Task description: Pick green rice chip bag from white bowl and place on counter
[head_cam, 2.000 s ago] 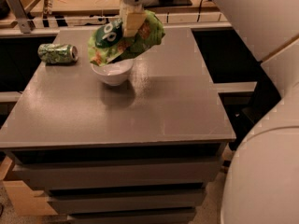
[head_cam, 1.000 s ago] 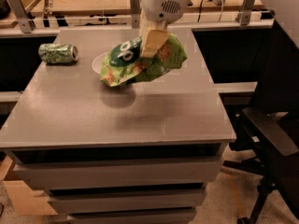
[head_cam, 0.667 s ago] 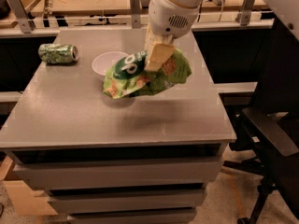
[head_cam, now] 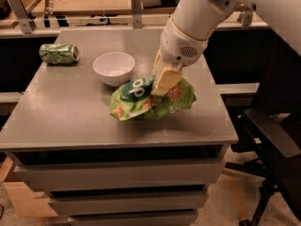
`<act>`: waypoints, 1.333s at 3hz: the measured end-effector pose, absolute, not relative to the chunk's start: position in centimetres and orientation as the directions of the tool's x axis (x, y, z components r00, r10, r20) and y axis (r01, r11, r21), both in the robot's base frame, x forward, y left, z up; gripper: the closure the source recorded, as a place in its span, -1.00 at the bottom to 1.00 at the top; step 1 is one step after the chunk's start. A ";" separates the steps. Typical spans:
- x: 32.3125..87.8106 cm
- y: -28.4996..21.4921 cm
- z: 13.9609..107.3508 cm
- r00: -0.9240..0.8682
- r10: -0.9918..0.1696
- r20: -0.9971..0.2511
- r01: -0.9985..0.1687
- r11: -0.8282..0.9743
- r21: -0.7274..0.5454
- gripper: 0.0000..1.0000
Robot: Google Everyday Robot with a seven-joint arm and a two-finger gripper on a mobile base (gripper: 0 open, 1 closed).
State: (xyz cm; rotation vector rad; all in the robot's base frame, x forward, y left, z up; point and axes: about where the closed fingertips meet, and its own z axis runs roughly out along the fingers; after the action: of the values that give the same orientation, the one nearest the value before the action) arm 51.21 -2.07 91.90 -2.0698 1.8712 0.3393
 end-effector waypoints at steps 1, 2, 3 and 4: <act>51.7 -1.8 89.5 0.103 -0.907 -0.408 -0.995 -0.091 -0.049 1.00; 51.7 -1.7 89.5 0.105 -0.907 -0.408 -0.994 -0.092 -0.051 0.66; 51.7 -1.5 89.5 0.107 -0.906 -0.409 -0.994 -0.093 -0.053 0.19; 51.7 -1.4 89.5 0.109 -0.906 -0.409 -0.994 -0.095 -0.055 -0.28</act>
Offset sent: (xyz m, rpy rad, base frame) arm 0.0042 0.0022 -0.0214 0.0149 0.0319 0.0075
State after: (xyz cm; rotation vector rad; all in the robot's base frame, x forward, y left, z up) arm 51.70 -1.40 89.49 -2.0762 1.8656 0.3912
